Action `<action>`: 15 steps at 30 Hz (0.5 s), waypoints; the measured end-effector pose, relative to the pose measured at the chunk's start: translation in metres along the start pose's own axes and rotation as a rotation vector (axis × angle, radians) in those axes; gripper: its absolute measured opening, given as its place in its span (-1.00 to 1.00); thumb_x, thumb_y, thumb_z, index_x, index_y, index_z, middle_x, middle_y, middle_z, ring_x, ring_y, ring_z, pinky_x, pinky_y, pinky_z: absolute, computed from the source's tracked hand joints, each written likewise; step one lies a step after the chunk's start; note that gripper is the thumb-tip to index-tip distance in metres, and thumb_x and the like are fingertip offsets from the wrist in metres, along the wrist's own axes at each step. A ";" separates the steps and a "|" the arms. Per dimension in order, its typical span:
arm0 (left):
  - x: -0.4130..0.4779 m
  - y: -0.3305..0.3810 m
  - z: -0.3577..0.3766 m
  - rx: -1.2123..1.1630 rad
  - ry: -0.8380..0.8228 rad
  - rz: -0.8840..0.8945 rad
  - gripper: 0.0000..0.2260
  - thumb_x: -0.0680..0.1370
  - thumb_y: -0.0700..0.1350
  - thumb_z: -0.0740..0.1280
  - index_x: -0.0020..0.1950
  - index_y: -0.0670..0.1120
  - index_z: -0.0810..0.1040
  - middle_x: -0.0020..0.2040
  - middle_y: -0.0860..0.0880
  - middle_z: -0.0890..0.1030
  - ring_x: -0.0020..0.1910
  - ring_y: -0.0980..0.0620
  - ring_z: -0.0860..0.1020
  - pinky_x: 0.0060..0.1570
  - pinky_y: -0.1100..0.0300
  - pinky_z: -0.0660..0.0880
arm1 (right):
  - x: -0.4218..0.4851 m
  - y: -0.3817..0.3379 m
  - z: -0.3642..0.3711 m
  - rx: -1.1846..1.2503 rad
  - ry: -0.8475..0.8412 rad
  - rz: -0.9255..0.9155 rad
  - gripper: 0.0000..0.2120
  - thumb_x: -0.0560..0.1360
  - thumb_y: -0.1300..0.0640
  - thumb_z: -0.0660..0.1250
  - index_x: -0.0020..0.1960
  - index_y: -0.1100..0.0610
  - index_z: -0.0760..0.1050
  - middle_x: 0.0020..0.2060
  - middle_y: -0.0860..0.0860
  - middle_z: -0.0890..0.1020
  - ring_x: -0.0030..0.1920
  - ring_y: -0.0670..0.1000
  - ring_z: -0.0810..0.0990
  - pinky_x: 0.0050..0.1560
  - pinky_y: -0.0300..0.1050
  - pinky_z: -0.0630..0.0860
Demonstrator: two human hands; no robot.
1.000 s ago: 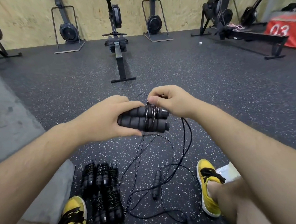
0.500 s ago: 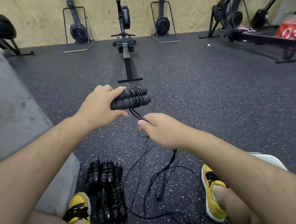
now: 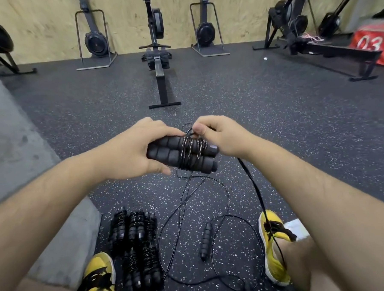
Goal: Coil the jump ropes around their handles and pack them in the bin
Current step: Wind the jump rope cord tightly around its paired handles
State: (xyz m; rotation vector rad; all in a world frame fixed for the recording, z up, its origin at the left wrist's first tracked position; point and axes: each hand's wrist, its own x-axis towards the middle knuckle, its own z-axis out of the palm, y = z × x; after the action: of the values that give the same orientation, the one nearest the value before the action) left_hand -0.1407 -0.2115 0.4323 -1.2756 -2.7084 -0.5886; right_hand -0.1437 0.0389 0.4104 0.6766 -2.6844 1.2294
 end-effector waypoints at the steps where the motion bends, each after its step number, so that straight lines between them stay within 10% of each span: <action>1: -0.002 0.003 -0.001 -0.068 0.013 -0.033 -0.31 0.32 0.12 0.62 0.39 0.15 0.46 0.08 0.28 0.49 0.17 0.19 0.41 0.19 0.42 0.28 | -0.004 0.000 0.005 0.066 -0.031 0.018 -0.66 0.60 0.24 0.29 -0.24 -0.13 0.47 -0.30 -0.12 0.54 -0.27 -0.25 0.48 -0.16 -0.20 0.44; 4: -0.001 0.013 0.003 -0.175 0.118 -0.136 -0.29 0.34 0.05 0.63 0.43 0.12 0.42 0.15 0.27 0.46 0.20 0.25 0.41 0.25 0.45 0.26 | -0.011 -0.002 0.030 0.008 -0.095 0.102 -0.67 0.63 0.37 0.14 -0.19 0.06 0.47 -0.28 -0.05 0.54 -0.27 -0.28 0.54 -0.15 -0.23 0.48; 11: 0.009 -0.036 -0.002 0.258 0.257 -0.221 -0.28 0.32 0.21 0.59 0.39 -0.03 0.47 0.05 -0.05 0.54 0.06 -0.14 0.47 0.19 -0.11 0.39 | -0.021 -0.042 0.072 -0.075 -0.193 0.191 -0.66 0.70 -0.07 0.02 0.05 0.14 0.45 -0.10 0.02 0.57 -0.08 0.04 0.54 0.01 0.03 0.48; 15: 0.009 -0.043 0.009 0.378 0.168 -0.263 -0.23 0.37 0.15 0.57 0.49 -0.06 0.39 0.18 -0.09 0.50 0.16 -0.16 0.38 0.19 -0.11 0.40 | -0.031 -0.066 0.057 -0.158 -0.309 0.200 -0.68 0.70 -0.06 0.06 -0.17 0.06 0.30 -0.24 -0.02 0.46 -0.28 -0.03 0.42 -0.30 -0.07 0.30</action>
State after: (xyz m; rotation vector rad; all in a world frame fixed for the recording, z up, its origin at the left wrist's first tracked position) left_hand -0.1783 -0.2264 0.4128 -0.7534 -2.6893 -0.1753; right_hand -0.0822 -0.0303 0.4091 0.6335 -3.1302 1.0068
